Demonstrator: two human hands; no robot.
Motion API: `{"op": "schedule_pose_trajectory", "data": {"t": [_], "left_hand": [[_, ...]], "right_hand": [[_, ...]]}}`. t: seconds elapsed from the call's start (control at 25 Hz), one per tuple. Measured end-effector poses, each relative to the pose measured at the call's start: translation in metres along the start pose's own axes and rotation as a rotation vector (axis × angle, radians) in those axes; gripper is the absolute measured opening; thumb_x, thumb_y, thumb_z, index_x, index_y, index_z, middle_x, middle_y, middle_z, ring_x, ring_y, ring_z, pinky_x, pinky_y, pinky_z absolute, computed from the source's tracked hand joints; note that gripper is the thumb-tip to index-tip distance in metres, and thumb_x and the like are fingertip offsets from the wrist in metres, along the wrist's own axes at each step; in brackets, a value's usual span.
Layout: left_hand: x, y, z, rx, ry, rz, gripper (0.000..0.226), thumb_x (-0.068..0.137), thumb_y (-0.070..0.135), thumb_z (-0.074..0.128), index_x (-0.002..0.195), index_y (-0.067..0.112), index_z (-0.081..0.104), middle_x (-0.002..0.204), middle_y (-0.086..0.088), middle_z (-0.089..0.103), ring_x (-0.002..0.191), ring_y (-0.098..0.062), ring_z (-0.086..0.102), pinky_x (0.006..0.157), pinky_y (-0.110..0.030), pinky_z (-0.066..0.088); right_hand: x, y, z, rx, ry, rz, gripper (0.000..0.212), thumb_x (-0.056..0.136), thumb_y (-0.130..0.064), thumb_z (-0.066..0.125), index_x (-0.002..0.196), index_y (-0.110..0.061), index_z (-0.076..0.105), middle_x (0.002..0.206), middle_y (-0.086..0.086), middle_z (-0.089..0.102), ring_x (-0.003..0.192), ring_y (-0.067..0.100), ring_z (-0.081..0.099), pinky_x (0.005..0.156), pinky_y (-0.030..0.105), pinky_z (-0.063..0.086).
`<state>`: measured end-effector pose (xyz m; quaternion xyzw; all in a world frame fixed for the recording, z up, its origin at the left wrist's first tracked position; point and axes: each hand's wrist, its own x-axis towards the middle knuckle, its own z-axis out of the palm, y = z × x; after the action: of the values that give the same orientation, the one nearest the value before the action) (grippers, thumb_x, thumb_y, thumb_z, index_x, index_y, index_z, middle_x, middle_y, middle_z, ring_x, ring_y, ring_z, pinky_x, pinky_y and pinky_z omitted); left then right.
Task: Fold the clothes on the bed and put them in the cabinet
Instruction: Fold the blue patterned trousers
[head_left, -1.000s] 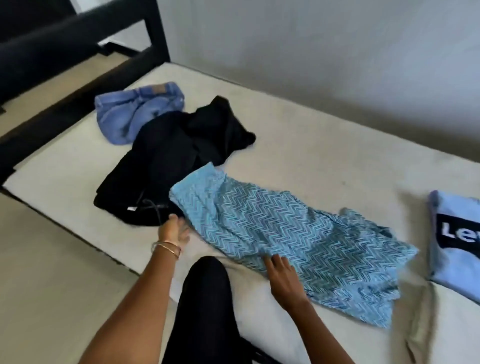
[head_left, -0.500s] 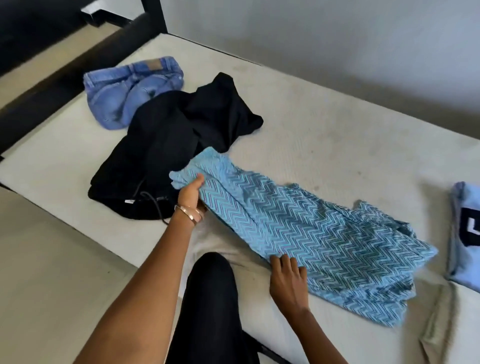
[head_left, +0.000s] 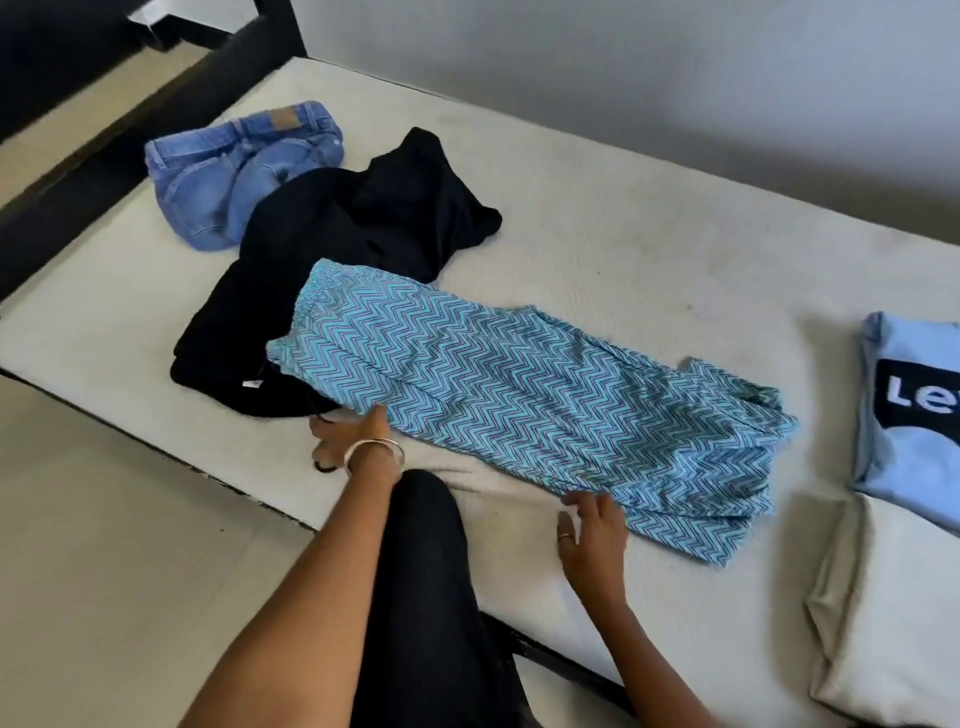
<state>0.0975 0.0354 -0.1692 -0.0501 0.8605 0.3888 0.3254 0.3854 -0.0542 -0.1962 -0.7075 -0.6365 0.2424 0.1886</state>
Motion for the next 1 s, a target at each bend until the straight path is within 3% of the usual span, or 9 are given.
{"op": "schedule_pose_trajectory", "data": {"t": [0.04, 0.12, 0.2, 0.28, 0.4, 0.6, 0.72, 0.84, 1.0], "left_hand": [[-0.031, -0.010, 0.007, 0.197, 0.049, 0.056, 0.085, 0.077, 0.021, 0.075, 0.145, 0.016, 0.026, 0.142, -0.022, 0.030, 0.125, -0.041, 0.040, 0.097, -0.046, 0.044], [-0.088, -0.038, 0.027, 0.458, 0.005, 0.432, 0.071, 0.077, 0.013, 0.071, 0.140, 0.013, 0.038, 0.139, -0.021, 0.033, 0.121, -0.041, 0.040, 0.094, -0.045, 0.044], [-0.127, -0.066, 0.052, 0.615, -0.296, 0.950, 0.052, 0.074, 0.006, 0.071, 0.124, 0.010, 0.058, 0.130, -0.019, 0.045, 0.114, -0.039, 0.046, 0.094, -0.046, 0.045], [-0.161, -0.086, 0.080, 0.880, -0.736, 1.226, 0.040, 0.080, 0.006, 0.066, 0.120, 0.012, 0.063, 0.129, -0.012, 0.048, 0.113, -0.032, 0.051, 0.096, -0.040, 0.045], [-0.208, -0.107, 0.114, 1.145, -0.991, 1.466, 0.038, 0.091, 0.015, 0.054, 0.128, 0.017, 0.057, 0.136, -0.005, 0.048, 0.120, -0.029, 0.051, 0.098, -0.033, 0.043], [-0.253, -0.120, 0.152, 1.108, -0.989, 1.663, 0.045, 0.091, 0.006, 0.050, 0.135, 0.011, 0.047, 0.132, -0.010, 0.049, 0.113, -0.035, 0.053, 0.090, -0.040, 0.047], [-0.263, -0.125, 0.169, 1.101, -0.922, 1.504, 0.045, 0.094, 0.012, 0.051, 0.138, 0.016, 0.041, 0.131, -0.008, 0.045, 0.116, -0.032, 0.052, 0.092, -0.034, 0.043], [-0.259, -0.118, 0.179, 1.169, -0.895, 1.398, 0.036, 0.090, 0.007, 0.057, 0.125, 0.011, 0.053, 0.126, -0.013, 0.051, 0.112, -0.032, 0.054, 0.088, -0.031, 0.043], [-0.246, -0.111, 0.168, 1.346, -0.895, 1.512, 0.035, 0.087, 0.003, 0.050, 0.118, 0.014, 0.063, 0.112, -0.014, 0.057, 0.102, -0.031, 0.056, 0.077, -0.032, 0.039]], "right_hand": [[-0.006, 0.008, -0.008, 0.167, 0.034, 0.238, 0.007, 0.092, -0.014, 0.060, 0.095, -0.010, 0.064, 0.088, 0.011, 0.064, 0.088, 0.036, 0.060, 0.072, 0.035, 0.042], [-0.012, 0.024, -0.025, 0.526, 0.150, 0.774, 0.028, 0.097, -0.031, 0.059, 0.085, -0.006, 0.063, 0.077, 0.013, 0.067, 0.076, 0.033, 0.066, 0.070, 0.035, 0.048], [0.000, 0.030, -0.040, 1.014, 0.293, 1.088, 0.033, 0.095, -0.031, 0.063, 0.079, -0.002, 0.061, 0.076, 0.018, 0.065, 0.059, 0.027, 0.063, 0.065, 0.036, 0.053], [0.017, 0.041, -0.049, 1.379, 0.353, 1.198, 0.024, 0.092, -0.022, 0.068, 0.093, 0.000, 0.059, 0.093, 0.023, 0.062, 0.065, 0.027, 0.061, 0.075, 0.041, 0.055], [0.030, 0.057, -0.059, 1.698, 0.369, 1.180, 0.041, 0.087, -0.020, 0.070, 0.124, -0.006, 0.059, 0.106, 0.016, 0.064, 0.079, 0.025, 0.063, 0.077, 0.036, 0.052], [0.036, 0.102, -0.095, 2.029, 0.479, 0.984, 0.053, 0.087, -0.026, 0.065, 0.137, -0.014, 0.053, 0.132, 0.011, 0.061, 0.102, 0.021, 0.062, 0.093, 0.034, 0.049], [0.041, 0.105, -0.105, 1.759, 0.478, 0.665, 0.041, 0.089, -0.001, 0.062, 0.125, -0.018, 0.053, 0.125, 0.017, 0.063, 0.099, 0.028, 0.064, 0.080, 0.040, 0.054], [0.039, 0.099, -0.112, 1.438, 0.352, 0.357, 0.087, 0.080, 0.023, 0.062, 0.148, -0.014, 0.022, 0.129, 0.020, 0.058, 0.108, 0.026, 0.062, 0.089, 0.045, 0.053], [0.035, 0.107, -0.128, 1.556, 0.444, 0.444, 0.094, 0.083, 0.020, 0.059, 0.147, -0.036, 0.018, 0.128, 0.006, 0.057, 0.102, 0.017, 0.060, 0.069, 0.032, 0.055]]}}
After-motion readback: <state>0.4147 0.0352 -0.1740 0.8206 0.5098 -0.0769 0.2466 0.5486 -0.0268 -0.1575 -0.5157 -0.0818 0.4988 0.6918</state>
